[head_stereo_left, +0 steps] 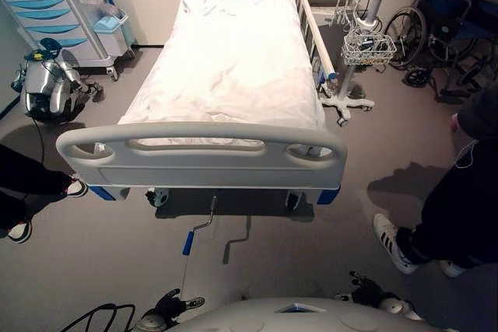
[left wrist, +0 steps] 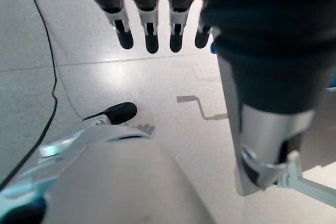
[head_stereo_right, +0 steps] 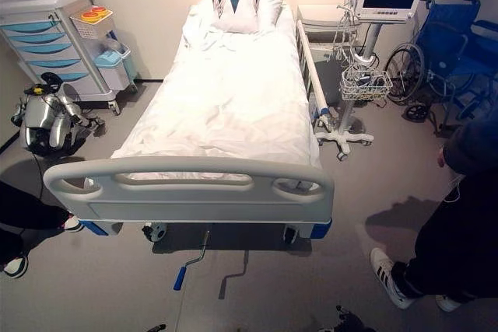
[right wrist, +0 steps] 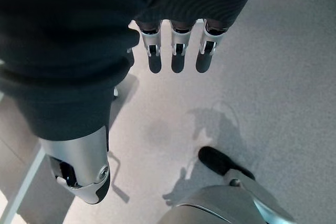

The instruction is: Raise the hospital bed

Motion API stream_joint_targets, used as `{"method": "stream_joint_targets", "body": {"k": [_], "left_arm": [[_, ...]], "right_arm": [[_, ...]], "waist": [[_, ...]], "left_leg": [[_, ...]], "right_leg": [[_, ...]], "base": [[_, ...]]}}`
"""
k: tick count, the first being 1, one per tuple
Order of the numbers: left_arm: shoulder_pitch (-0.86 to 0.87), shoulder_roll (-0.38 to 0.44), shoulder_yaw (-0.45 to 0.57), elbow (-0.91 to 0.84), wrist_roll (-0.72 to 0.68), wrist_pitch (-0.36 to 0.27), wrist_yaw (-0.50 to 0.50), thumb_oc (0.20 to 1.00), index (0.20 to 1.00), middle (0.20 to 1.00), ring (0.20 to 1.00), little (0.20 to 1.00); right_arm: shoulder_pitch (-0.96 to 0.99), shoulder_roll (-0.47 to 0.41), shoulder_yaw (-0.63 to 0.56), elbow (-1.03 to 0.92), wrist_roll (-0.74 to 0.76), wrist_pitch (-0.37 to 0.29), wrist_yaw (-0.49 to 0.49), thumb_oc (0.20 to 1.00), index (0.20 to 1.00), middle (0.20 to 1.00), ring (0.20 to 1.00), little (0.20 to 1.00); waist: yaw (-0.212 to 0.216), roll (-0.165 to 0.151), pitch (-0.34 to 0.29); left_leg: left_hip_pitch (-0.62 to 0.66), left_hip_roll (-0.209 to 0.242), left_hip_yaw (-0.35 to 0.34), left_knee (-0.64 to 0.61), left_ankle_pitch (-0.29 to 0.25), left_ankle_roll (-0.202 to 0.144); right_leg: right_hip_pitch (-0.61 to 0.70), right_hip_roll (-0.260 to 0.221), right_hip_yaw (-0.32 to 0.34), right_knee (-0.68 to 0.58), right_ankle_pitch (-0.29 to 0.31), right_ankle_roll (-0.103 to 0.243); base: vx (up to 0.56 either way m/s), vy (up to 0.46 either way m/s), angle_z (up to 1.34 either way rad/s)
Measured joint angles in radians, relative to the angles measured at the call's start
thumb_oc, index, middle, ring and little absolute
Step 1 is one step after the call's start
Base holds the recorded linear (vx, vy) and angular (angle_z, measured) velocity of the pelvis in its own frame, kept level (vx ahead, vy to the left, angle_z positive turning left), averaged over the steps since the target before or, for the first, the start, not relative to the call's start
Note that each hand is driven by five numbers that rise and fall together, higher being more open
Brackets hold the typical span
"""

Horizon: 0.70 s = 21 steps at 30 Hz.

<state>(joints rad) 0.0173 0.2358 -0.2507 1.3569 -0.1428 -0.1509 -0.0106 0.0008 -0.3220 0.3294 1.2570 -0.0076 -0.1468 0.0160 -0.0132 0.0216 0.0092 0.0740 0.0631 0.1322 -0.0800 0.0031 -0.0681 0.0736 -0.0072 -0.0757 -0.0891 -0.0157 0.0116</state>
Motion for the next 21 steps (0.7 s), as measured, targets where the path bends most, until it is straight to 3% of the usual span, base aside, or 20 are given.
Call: {"method": "stream_joint_targets", "body": {"k": [3, 9, 21], "left_arm": [[-0.005, 0.000, -0.001, -0.001, 0.000, 0.000, 0.001, 1.000, 1.000, 1.000, 1.000, 1.000], [-0.072, 0.002, -0.002, 0.000, -0.001, -0.003, 0.015, 1.000, 1.000, 1.000, 1.000, 1.000], [-0.187, 0.007, -0.021, -0.039, -0.082, -0.033, 0.080, 1.000, 1.000, 1.000, 1.000, 1.000]], "right_arm": [[-0.010, 0.000, 0.000, 0.000, -0.001, 0.000, -0.001, 1.000, 1.000, 1.000, 1.000, 1.000], [-0.090, -0.009, 0.026, 0.000, -0.002, -0.001, -0.013, 1.000, 1.000, 1.000, 1.000, 1.000], [-0.232, -0.015, 0.064, -0.040, 0.017, -0.017, -0.081, 1.000, 1.000, 1.000, 1.000, 1.000]], "waist": [[0.000, 0.002, 0.014], [0.000, 0.012, 0.097], [-0.002, 0.012, 0.199]], "left_leg": [[-0.020, -0.001, -0.001, 0.005, 0.000, 0.000], [-0.147, 0.001, -0.006, 0.060, 0.007, 0.007], [-0.353, -0.011, 0.000, 0.077, 0.048, 0.021]], "right_leg": [[-0.018, -0.001, 0.000, 0.002, 0.002, 0.000], [-0.154, -0.005, 0.000, 0.070, 0.006, -0.003], [-0.425, -0.026, -0.019, 0.215, -0.008, 0.003]], "base": [[-0.09, 0.008, 0.00], [-0.11, 0.000, -0.03], [-0.09, 0.008, -0.04]]}}
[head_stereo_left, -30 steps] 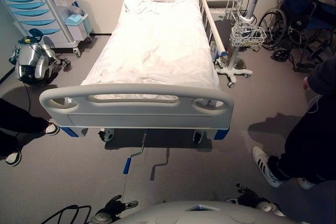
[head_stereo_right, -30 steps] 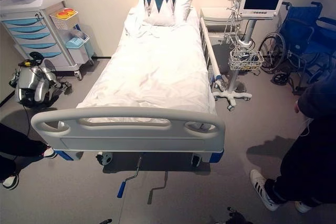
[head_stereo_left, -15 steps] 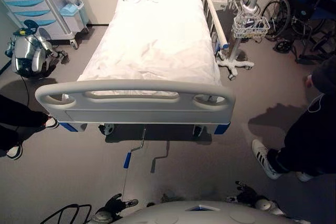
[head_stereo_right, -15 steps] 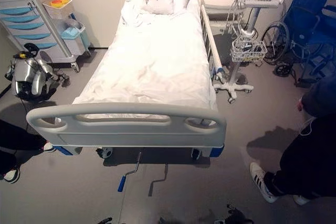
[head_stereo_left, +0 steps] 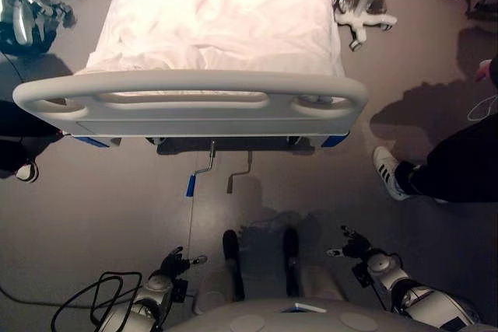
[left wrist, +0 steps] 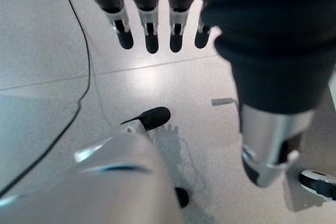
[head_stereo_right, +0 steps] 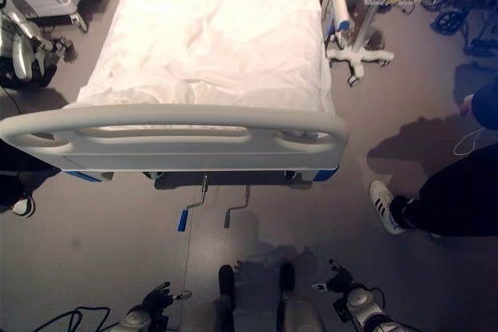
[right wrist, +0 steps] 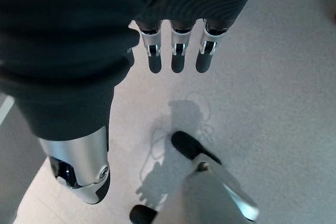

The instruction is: Raise the hospital bed

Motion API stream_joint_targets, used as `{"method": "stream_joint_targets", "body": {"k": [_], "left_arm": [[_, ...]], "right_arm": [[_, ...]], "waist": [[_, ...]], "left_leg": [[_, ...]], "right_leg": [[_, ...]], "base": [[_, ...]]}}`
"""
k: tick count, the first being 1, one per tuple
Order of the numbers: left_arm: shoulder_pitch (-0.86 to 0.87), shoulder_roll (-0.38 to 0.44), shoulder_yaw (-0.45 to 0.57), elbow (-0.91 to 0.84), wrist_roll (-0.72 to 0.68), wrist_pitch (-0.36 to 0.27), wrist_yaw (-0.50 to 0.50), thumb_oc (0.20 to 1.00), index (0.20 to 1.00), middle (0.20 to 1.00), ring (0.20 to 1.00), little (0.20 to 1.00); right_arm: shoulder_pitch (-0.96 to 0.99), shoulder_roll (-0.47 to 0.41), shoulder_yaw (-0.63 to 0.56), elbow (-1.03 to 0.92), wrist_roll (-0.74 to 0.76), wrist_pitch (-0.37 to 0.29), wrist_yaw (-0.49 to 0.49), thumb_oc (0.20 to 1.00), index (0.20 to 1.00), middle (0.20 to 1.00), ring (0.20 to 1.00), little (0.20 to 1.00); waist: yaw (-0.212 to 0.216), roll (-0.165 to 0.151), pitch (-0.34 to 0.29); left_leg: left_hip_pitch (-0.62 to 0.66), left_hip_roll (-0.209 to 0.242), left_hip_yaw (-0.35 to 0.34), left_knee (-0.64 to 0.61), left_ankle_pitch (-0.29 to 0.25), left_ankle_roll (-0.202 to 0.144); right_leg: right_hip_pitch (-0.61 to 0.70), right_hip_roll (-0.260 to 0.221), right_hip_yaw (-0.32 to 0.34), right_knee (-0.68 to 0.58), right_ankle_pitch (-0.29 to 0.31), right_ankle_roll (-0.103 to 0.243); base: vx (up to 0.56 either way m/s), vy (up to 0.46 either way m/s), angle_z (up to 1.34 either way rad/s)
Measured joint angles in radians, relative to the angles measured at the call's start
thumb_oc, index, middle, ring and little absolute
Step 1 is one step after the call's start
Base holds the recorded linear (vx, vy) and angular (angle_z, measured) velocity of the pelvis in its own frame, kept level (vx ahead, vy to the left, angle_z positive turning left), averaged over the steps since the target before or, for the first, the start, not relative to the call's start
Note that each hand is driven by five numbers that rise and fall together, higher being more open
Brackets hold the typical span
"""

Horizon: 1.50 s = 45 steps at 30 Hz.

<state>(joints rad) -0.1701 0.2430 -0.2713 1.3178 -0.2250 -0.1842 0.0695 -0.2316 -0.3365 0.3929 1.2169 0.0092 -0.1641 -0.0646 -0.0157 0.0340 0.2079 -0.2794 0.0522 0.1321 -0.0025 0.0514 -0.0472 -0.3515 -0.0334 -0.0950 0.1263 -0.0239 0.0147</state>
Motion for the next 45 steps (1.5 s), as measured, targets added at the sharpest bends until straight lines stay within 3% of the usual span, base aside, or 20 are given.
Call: {"method": "stream_joint_targets", "body": {"k": [3, 15, 20, 33, 45], "left_arm": [[-0.073, 0.004, -0.031, -0.034, -0.009, -0.009, 0.020, 1.000, 1.000, 1.000, 1.000, 1.000], [-0.245, 0.034, -0.073, -0.069, -0.057, -0.037, 0.098, 1.000, 1.000, 1.000, 1.000, 1.000], [-0.365, 0.105, -0.070, -0.098, -0.104, -0.046, 0.135, 1.000, 1.000, 1.000, 1.000, 1.000], [-0.660, 0.203, -0.070, -0.162, -0.124, -0.057, 0.279, 1.000, 1.000, 1.000, 1.000, 1.000], [-0.778, 0.252, -0.069, -0.110, -0.125, -0.050, 0.347, 1.000, 1.000, 1.000, 1.000, 1.000]], "right_arm": [[-0.057, -0.003, 0.012, -0.027, 0.012, -0.016, -0.024, 1.000, 1.000, 1.000, 1.000, 1.000], [-0.129, -0.028, 0.051, -0.083, 0.028, -0.040, -0.079, 1.000, 1.000, 1.000, 1.000, 1.000], [-0.169, -0.046, 0.061, -0.172, 0.054, -0.058, -0.100, 1.000, 1.000, 1.000, 1.000, 1.000], [-0.201, -0.068, 0.092, -0.300, 0.082, -0.096, -0.144, 1.000, 1.000, 1.000, 1.000, 1.000], [-0.233, -0.064, 0.133, -0.340, 0.103, -0.116, -0.163, 1.000, 1.000, 1.000, 1.000, 1.000]], "waist": [[-0.006, -0.002, 0.043], [-0.056, -0.024, 0.108], [-0.083, -0.036, 0.146], [-0.119, -0.063, 0.196], [-0.161, -0.097, 0.215]], "left_leg": [[-0.063, -0.006, -0.004, 0.002, 0.019, 0.004], [-0.250, -0.006, -0.005, 0.022, 0.051, 0.004], [-0.377, -0.007, -0.011, 0.036, 0.072, 0.002], [-0.510, -0.008, -0.033, 0.058, 0.081, 0.001], [-0.615, -0.003, -0.060, 0.078, 0.091, -0.007]], "right_leg": [[-0.080, -0.008, -0.003, 0.042, 0.000, -0.001], [-0.300, -0.013, -0.006, 0.128, -0.002, -0.001], [-0.433, -0.016, -0.008, 0.158, 0.011, -0.020], [-0.549, -0.024, -0.030, 0.167, 0.018, -0.029], [-0.636, -0.024, -0.055, 0.169, 0.027, -0.041]], "base": [[-0.07, -0.002, 0.03], [-0.07, -0.015, -0.01], [-0.05, -0.023, 0.02], [-0.02, -0.027, 0.03], [-0.01, -0.023, 0.03]]}}
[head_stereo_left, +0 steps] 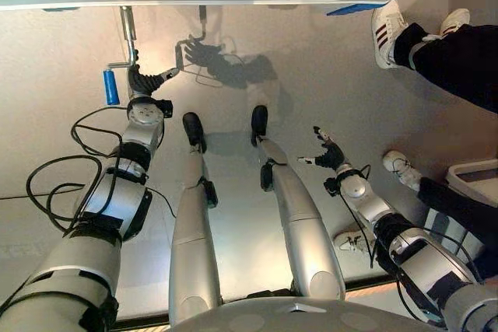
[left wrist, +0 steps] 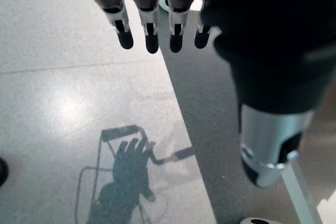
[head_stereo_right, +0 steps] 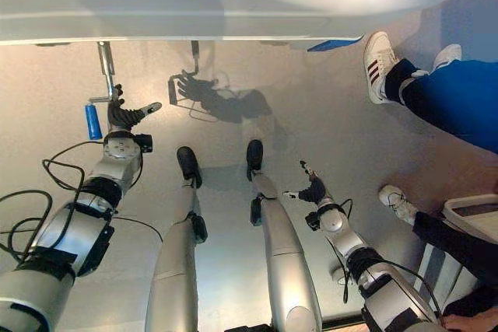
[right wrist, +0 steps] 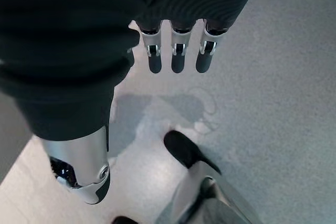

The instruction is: Raise the hospital bed

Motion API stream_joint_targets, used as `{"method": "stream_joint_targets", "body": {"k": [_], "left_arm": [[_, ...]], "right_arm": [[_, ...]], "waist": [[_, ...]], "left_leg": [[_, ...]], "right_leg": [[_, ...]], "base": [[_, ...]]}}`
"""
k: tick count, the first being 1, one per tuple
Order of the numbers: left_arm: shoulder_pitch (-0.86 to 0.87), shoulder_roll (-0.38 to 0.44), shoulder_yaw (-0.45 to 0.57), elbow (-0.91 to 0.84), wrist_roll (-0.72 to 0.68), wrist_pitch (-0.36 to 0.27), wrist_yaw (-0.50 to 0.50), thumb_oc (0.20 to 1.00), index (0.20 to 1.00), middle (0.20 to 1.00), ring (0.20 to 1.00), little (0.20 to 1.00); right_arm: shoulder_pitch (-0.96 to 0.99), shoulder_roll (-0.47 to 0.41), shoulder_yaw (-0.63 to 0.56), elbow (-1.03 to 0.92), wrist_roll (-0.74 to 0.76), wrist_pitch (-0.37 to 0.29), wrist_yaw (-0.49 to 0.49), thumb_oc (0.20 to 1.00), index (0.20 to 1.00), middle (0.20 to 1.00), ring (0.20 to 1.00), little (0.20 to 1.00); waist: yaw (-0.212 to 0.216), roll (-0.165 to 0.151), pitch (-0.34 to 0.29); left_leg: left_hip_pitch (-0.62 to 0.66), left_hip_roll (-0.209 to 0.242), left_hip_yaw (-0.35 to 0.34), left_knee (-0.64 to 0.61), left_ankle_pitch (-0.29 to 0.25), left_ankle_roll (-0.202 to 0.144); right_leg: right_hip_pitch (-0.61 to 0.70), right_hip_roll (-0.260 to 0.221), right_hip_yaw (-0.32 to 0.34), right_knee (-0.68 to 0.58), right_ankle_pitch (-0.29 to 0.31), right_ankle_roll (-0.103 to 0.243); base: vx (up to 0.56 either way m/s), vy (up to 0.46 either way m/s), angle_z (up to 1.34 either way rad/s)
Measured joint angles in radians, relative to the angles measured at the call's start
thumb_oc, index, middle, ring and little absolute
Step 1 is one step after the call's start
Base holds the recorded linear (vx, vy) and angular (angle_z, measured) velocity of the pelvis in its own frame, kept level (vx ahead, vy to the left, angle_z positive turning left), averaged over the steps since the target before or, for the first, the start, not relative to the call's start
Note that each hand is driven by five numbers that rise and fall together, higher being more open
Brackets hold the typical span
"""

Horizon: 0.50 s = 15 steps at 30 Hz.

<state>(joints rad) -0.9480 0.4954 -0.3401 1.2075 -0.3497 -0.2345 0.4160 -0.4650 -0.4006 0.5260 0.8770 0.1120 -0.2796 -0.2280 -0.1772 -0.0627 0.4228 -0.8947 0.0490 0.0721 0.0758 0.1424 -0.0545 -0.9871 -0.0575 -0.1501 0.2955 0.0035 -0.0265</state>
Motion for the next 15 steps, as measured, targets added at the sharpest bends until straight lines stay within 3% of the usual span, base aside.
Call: {"method": "stream_joint_targets", "body": {"k": [8, 15], "left_arm": [[0.102, 0.000, 0.000, 0.000, -0.001, 0.001, -0.033, 1.000, 1.000, 1.000, 1.000, 1.000], [0.219, -0.051, 0.016, 0.078, -0.037, 0.014, -0.108, 1.000, 1.000, 1.000, 1.000, 1.000]], "right_arm": [[-0.009, 0.002, -0.001, -0.003, 0.000, -0.002, 0.000, 1.000, 1.000, 1.000, 1.000, 1.000], [-0.012, 0.002, -0.004, -0.002, 0.000, -0.003, 0.002, 1.000, 1.000, 1.000, 1.000, 1.000]], "waist": [[0.010, 0.001, 0.000], [0.030, 0.001, 0.000]], "left_leg": [[0.002, -0.001, 0.006, 0.001, 0.000, 0.000], [0.008, -0.002, 0.009, -0.001, 0.000, 0.000]], "right_leg": [[-0.001, 0.001, 0.005, 0.000, 0.002, 0.000], [-0.001, 0.002, 0.014, 0.000, 0.006, 0.001]], "base": [[0.00, 0.004, 0.00], [0.01, 0.013, -0.01]]}}
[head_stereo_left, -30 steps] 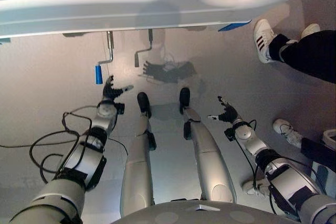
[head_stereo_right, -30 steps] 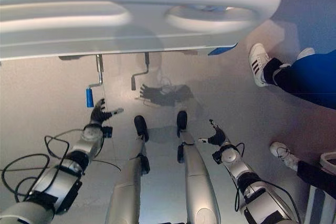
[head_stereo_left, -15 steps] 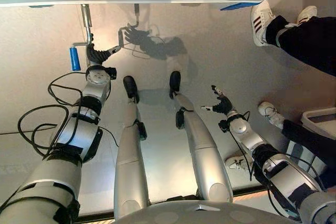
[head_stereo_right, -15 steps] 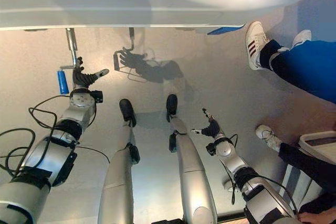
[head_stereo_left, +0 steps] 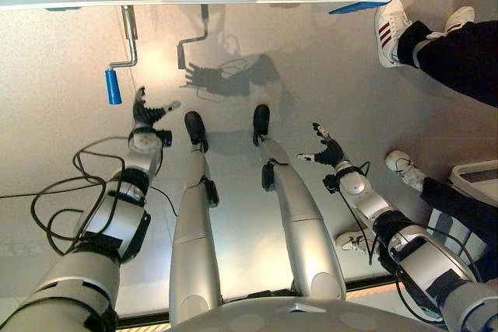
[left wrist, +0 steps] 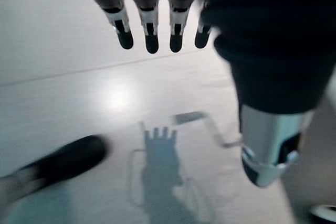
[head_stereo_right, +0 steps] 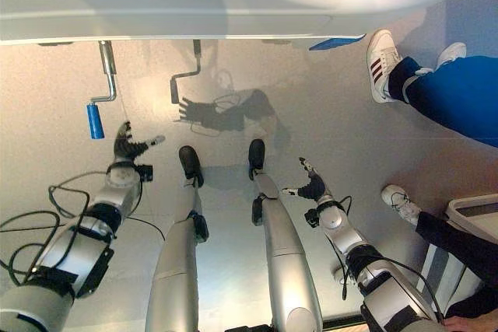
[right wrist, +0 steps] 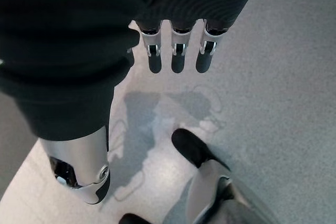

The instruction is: Raise the hospital bed

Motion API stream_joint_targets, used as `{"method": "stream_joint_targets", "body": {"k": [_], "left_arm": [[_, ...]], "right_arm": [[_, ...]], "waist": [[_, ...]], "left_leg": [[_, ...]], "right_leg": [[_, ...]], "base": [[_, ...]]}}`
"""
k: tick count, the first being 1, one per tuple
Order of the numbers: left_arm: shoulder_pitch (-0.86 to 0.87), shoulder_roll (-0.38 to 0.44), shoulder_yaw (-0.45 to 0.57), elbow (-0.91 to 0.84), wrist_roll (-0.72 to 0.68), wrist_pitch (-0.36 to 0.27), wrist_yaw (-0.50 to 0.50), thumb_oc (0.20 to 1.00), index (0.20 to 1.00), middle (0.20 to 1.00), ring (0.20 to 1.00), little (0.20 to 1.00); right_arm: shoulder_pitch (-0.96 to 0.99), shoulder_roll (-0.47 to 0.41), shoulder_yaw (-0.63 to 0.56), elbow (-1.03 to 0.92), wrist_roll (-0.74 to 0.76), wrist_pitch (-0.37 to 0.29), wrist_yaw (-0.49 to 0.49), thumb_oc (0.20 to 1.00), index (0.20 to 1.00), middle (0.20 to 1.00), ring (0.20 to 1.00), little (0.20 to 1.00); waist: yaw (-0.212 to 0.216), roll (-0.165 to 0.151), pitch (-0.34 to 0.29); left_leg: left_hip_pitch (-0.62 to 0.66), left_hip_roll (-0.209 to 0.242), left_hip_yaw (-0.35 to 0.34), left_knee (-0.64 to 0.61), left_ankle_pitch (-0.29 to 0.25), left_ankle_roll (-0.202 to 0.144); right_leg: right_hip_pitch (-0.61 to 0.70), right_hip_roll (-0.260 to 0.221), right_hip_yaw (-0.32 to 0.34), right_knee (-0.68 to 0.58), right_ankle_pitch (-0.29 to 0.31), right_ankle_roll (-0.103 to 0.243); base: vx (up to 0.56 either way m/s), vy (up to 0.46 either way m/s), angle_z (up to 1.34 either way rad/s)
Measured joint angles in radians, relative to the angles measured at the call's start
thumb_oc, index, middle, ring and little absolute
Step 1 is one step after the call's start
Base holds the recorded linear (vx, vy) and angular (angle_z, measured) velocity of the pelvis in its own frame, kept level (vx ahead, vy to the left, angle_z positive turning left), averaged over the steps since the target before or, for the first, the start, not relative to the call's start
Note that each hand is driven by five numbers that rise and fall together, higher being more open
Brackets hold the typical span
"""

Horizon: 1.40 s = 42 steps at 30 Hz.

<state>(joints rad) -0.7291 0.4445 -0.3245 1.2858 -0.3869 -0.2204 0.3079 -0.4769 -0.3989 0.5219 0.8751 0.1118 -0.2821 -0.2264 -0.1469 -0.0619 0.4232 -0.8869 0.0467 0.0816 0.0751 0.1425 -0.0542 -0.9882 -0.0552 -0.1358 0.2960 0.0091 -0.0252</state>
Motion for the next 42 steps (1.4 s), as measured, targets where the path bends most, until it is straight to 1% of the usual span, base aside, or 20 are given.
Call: {"method": "stream_joint_targets", "body": {"k": [2, 9, 12, 14, 19, 21, 24, 28, 31, 35, 38, 42], "left_arm": [[0.021, -0.001, 0.024, 0.010, 0.000, 0.001, -0.009, 1.000, 1.000, 1.000, 1.000, 1.000], [0.030, 0.002, 0.039, 0.021, 0.000, 0.001, -0.023, 1.000, 1.000, 1.000, 1.000, 1.000], [0.029, 0.008, 0.073, 0.021, -0.002, 0.002, -0.026, 1.000, 1.000, 1.000, 1.000, 1.000], [0.029, 0.016, 0.073, 0.021, -0.002, 0.003, -0.026, 1.000, 1.000, 1.000, 1.000, 1.000], [0.028, 0.046, 0.073, -0.007, -0.041, -0.001, -0.022, 1.000, 1.000, 1.000, 1.000, 1.000], [0.027, 0.055, 0.073, -0.014, -0.041, -0.002, -0.020, 1.000, 1.000, 1.000, 1.000, 1.000], [0.027, 0.071, 0.073, -0.013, -0.041, -0.002, -0.016, 1.000, 1.000, 1.000, 1.000, 1.000], [0.017, 0.127, 0.074, -0.014, -0.041, -0.003, -0.014, 1.000, 1.000, 1.000, 1.000, 1.000], [0.015, 0.161, 0.112, -0.012, -0.041, -0.003, -0.010, 1.000, 1.000, 1.000, 1.000, 1.000], [0.017, 0.193, 0.129, -0.002, -0.040, -0.001, -0.012, 1.000, 1.000, 1.000, 1.000, 1.000], [0.017, 0.207, 0.149, -0.002, -0.040, -0.001, -0.011, 1.000, 1.000, 1.000, 1.000, 1.000], [0.004, 0.208, 0.150, -0.008, -0.041, -0.001, -0.011, 1.000, 1.000, 1.000, 1.000, 1.000]], "right_arm": [[-0.001, 0.000, -0.001, -0.002, 0.000, 0.000, 0.000, 1.000, 1.000, 1.000, 1.000, 1.000], [-0.001, -0.002, -0.005, -0.009, 0.000, -0.001, 0.000, 1.000, 1.000, 1.000, 1.000, 1.000], [-0.001, -0.006, -0.016, -0.020, 0.000, -0.002, 0.000, 1.000, 1.000, 1.000, 1.000, 1.000], [-0.001, -0.009, -0.018, -0.025, 0.000, -0.002, 0.000, 1.000, 1.000, 1.000, 1.000, 1.000], [0.000, -0.013, -0.022, -0.031, -0.001, -0.009, 0.000, 1.000, 1.000, 1.000, 1.000, 1.000], [0.001, -0.015, -0.022, -0.031, 0.000, -0.009, 0.001, 1.000, 1.000, 1.000, 1.000, 1.000], [0.001, -0.015, -0.024, -0.032, -0.001, -0.010, 0.002, 1.000, 1.000, 1.000, 1.000, 1.000], [0.003, -0.024, -0.043, -0.047, -0.001, -0.012, 0.010, 1.000, 1.000, 1.000, 1.000, 1.000], [0.007, -0.046, -0.043, -0.058, 0.000, -0.017, 0.016, 1.000, 1.000, 1.000, 1.000, 1.000], [0.012, -0.055, -0.056, -0.068, -0.001, -0.018, 0.027, 1.000, 1.000, 1.000, 1.000, 1.000], [0.018, -0.056, -0.064, -0.083, -0.001, -0.018, 0.028, 1.000, 1.000, 1.000, 1.000, 1.000], [0.022, -0.060, -0.064, -0.085, 0.000, -0.020, 0.037, 1.000, 1.000, 1.000, 1.000, 1.000]], "waist": [[0.000, 0.000, 0.000], [0.001, 0.000, -0.002], [0.001, 0.000, -0.002], [0.002, 0.000, -0.003], [0.016, 0.000, -0.003], [0.026, 0.000, -0.003], [0.028, 0.000, -0.003], [0.027, 0.000, -0.003], [0.029, 0.001, -0.003], [0.030, 0.001, -0.003], [0.031, 0.001, -0.003], [0.037, 0.002, -0.004]], "left_leg": [[0.000, -0.001, 0.001, 0.000, 0.000, 0.000], [-0.008, -0.001, 0.002, -0.006, 0.001, 0.001], [-0.020, -0.001, 0.002, -0.007, 0.001, 0.001], [-0.020, -0.001, 0.001, -0.007, 0.001, 0.001], [-0.020, -0.001, 0.002, -0.006, 0.001, 0.001], [-0.020, -0.001, 0.002, -0.006, 0.001, 0.001], [-0.022, -0.002, 0.002, -0.006, 0.001, 0.001], [-0.026, -0.003, 0.001, -0.006, 0.001, 0.001], [-0.028, -0.003, 0.001, -0.006, 0.001, 0.001], [-0.031, -0.003, 0.001, -0.005, 0.001, 0.001], [-0.031, -0.003, 0.001, -0.005, 0.001, 0.001], [-0.033, -0.003, 0.000, -0.004, 0.000, 0.000]], "right_leg": [[-0.001, 0.000, 0.002, 0.000, 0.001, 0.001], [-0.011, 0.001, 0.005, -0.003, 0.001, 0.001], [-0.023, 0.001, 0.005, -0.005, 0.002, 0.001], [-0.023, 0.001, 0.005, -0.005, 0.002, 0.001], [-0.024, 0.001, 0.008, -0.005, 0.004, 0.003], [-0.026, 0.001, 0.010, -0.005, 0.005, 0.003], [-0.027, 0.000, 0.010, -0.005, 0.005, 0.003], [-0.032, 0.000, 0.011, -0.005, 0.006, 0.004], [-0.035, 0.000, 0.013, -0.005, 0.006, 0.004], [-0.037, 0.000, 0.013, -0.005, 0.006, 0.004], [-0.038, -0.001, 0.013, -0.005, 0.006, 0.004], [-0.038, 0.000, 0.013, -0.006, 0.006, 0.005]], "base": [[0.00, 0.000, 0.00], [0.00, 0.000, 0.00], [0.00, 0.000, 0.00], [0.00, 0.000, 0.00], [0.00, 0.000, 0.00], [0.00, 0.000, 0.00], [0.00, 0.000, 0.00], [0.00, 0.000, 0.00], [0.00, 0.000, 0.00], [0.00, 0.000, 0.00], [0.00, 0.000, 0.00], [0.02, 0.004, 0.00]]}}
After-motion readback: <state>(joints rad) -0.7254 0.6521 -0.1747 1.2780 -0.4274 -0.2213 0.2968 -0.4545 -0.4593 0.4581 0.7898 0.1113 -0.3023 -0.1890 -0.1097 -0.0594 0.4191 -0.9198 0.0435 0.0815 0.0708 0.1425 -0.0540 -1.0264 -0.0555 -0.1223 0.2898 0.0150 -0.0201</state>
